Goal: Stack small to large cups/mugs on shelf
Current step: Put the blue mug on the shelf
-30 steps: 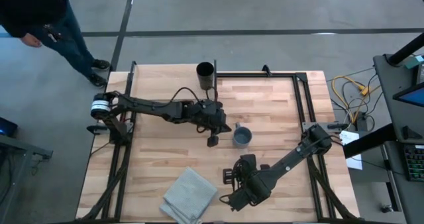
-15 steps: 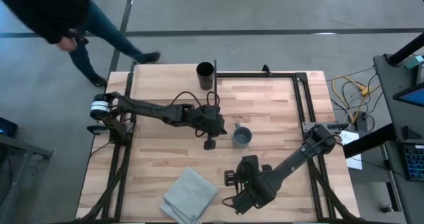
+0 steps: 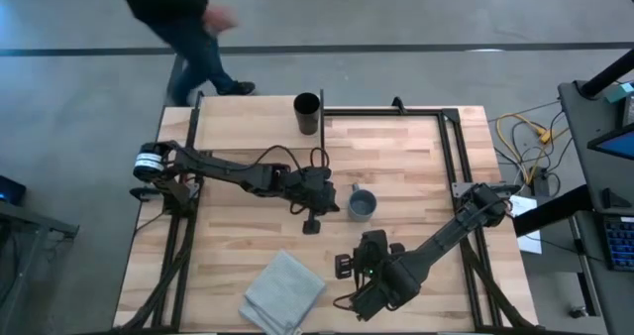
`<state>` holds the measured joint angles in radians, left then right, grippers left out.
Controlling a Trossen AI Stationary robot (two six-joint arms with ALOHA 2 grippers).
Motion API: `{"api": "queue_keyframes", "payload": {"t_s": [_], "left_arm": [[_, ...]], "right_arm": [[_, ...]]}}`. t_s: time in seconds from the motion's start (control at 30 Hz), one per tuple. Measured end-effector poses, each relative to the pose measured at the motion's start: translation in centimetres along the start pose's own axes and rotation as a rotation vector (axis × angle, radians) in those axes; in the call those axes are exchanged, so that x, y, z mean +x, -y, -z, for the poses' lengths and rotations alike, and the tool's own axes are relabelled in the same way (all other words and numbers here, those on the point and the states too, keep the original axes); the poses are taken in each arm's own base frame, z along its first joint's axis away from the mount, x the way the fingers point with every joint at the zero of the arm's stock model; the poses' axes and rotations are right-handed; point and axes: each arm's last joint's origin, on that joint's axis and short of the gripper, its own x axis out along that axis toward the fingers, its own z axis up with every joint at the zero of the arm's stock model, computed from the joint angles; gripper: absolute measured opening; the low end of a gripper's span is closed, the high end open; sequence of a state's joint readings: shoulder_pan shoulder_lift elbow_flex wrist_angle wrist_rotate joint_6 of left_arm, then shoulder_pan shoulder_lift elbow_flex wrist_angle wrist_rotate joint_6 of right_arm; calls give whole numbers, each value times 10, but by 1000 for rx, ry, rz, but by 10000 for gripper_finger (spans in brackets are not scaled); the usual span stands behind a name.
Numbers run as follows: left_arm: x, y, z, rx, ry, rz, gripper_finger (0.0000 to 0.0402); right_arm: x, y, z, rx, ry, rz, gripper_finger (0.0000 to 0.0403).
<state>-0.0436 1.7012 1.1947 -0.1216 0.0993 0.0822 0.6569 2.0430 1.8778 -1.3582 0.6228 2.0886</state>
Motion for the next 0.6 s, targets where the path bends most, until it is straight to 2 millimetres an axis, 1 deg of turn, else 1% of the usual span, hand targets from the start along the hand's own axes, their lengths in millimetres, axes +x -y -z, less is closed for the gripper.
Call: {"api": "queue_keyframes", "payload": {"t_s": [0.27,0.43,0.6], "left_arm": [[1,12,1,18,-7,27,0],[1,12,0,22,2,27,0],[1,11,-4,27,49,21,0]], "right_arm": [[-1,-2,2,-10,-14,-25,9],[-1,-5,3,-47,-24,-45,9],[-1,-5,4,-40,-25,-48,9]]}}
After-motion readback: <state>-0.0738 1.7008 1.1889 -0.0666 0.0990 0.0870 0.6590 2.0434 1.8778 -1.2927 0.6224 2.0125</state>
